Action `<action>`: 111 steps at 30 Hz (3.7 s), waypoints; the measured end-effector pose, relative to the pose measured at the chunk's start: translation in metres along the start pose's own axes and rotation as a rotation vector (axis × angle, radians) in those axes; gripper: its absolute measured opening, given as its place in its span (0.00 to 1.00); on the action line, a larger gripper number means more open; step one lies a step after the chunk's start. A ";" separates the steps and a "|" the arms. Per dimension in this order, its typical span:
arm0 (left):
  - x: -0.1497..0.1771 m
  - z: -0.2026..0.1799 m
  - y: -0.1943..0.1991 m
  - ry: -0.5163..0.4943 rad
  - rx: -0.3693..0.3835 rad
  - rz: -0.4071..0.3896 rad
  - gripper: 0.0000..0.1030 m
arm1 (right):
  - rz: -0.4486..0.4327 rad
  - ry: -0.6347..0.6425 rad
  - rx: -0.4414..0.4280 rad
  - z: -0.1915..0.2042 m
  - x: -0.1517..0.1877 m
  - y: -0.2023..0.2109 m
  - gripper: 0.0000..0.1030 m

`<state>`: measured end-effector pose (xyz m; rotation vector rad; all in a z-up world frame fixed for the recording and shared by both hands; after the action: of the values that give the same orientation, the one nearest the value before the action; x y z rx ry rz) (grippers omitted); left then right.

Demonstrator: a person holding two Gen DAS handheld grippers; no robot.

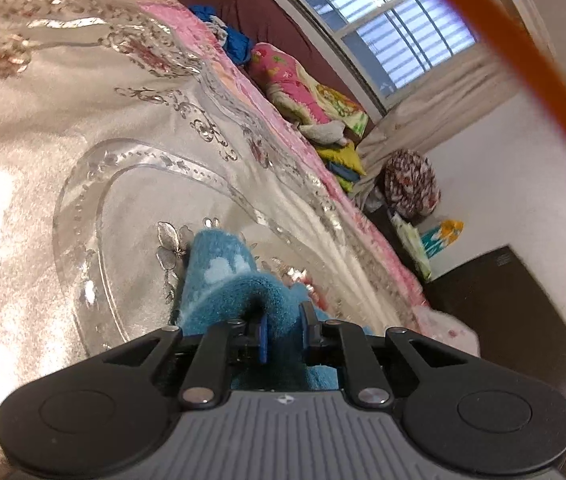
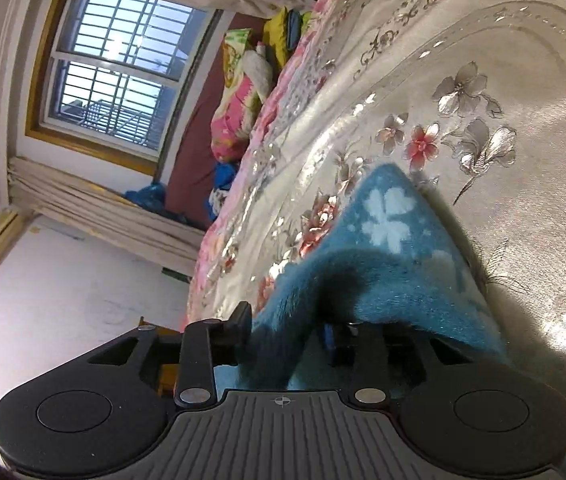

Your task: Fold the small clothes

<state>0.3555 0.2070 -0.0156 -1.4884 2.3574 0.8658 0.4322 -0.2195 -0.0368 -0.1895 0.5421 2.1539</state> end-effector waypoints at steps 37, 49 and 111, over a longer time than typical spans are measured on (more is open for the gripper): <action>0.047 -0.003 0.067 -0.344 -0.247 -0.063 0.50 | -0.082 0.376 0.246 0.029 0.005 0.033 0.63; 0.072 0.013 0.068 -0.336 -0.289 0.007 0.51 | -0.062 0.585 0.529 0.032 0.027 0.026 0.28; 0.088 0.027 0.084 -0.197 -0.124 0.076 0.57 | 0.485 1.295 0.802 0.196 0.281 -0.267 0.70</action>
<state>0.2381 0.1837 -0.0491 -1.2970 2.2642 1.1406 0.4878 0.2116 -0.0358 -1.0900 2.2862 1.7926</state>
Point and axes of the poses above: each gripper's, at about its wrist camera, not at the fingertips, and y roughly against the way its jaws point, z to its left, x to its underside, the point moved 7 cm from there along -y, roughly the way its jaws point, and after that the axes turned 1 degree about y, right-handed, at the moved point
